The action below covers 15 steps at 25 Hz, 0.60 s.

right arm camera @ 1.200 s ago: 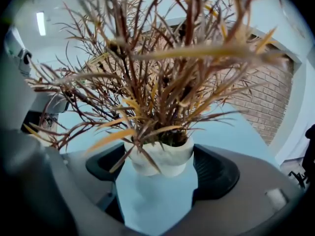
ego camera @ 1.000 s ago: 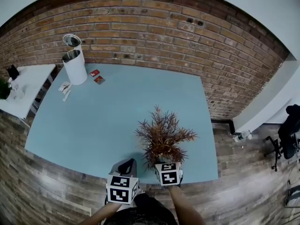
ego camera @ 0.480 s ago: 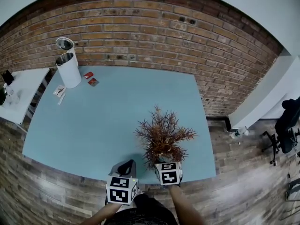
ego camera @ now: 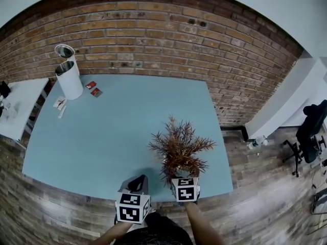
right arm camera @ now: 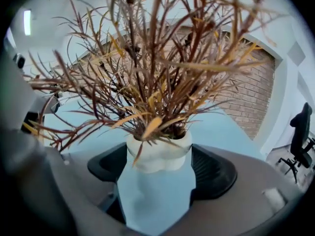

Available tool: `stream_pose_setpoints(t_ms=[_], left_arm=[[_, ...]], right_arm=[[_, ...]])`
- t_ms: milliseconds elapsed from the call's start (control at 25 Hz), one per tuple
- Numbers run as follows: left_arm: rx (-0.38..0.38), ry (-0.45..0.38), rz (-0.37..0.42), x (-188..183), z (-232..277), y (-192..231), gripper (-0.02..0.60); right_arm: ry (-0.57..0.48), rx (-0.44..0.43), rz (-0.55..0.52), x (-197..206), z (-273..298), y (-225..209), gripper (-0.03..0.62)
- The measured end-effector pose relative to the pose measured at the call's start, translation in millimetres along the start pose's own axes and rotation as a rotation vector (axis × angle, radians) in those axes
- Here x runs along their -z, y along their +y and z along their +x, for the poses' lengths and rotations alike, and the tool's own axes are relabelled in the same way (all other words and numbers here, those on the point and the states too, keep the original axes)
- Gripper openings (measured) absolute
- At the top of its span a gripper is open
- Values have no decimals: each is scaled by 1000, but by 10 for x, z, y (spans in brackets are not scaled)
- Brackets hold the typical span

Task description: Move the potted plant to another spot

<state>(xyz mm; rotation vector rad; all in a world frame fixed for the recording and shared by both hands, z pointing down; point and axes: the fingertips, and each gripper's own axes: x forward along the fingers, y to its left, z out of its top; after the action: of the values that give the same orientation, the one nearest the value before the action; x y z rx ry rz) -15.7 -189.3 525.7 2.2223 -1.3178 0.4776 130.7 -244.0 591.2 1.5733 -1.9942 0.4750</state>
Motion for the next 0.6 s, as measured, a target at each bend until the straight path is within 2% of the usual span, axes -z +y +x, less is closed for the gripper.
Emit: stream_pose_setpoints(t_ms=[200, 600], left_arm=[[8, 3, 1, -3, 30, -11, -5], [13, 4, 2, -26, 74, -46, -5]], right_arm=[[2, 27, 42, 54, 0, -130, 346], [7, 49, 54, 66, -7, -240, 345]])
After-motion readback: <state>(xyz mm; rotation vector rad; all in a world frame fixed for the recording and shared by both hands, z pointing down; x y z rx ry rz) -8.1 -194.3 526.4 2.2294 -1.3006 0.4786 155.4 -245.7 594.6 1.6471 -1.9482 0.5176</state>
